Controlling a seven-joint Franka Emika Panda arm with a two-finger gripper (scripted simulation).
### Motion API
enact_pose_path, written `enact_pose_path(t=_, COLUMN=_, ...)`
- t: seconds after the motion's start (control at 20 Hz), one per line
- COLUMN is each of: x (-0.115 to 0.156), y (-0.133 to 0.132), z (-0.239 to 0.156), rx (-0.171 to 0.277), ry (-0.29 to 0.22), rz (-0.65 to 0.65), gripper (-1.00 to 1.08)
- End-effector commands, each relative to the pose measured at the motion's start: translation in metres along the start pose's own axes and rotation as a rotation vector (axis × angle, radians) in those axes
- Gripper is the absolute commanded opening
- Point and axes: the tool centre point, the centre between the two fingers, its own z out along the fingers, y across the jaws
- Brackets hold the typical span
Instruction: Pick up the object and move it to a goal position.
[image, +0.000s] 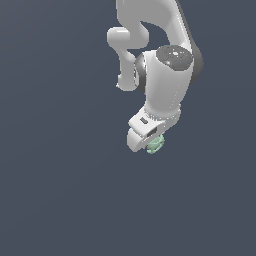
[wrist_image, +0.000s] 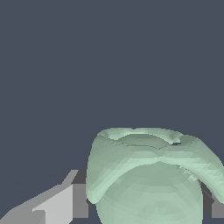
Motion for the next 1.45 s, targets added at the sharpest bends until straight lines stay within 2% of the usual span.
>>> enact_pose_path(t=0.0, x=0.003, y=0.004, z=-0.027, rx=0.001, ry=-0.001, rz=0.000, gripper=-1.00)
enact_pose_path(t=0.35, x=0.013, y=0.016, z=-0.096, rx=0.001, ry=-0.001, rz=0.000, gripper=-1.00)
enact_pose_path(t=0.65, x=0.019, y=0.024, z=-0.135, rx=0.000, ry=-0.001, rz=0.001, gripper=-1.00)
enact_pose_path(t=1.0, x=0.024, y=0.029, z=-0.158, rx=0.000, ry=-0.001, rz=0.001, gripper=-1.00)
enact_pose_path(t=1.4, x=0.026, y=0.031, z=-0.165, rx=0.000, ry=-0.001, rz=0.001, gripper=-1.00)
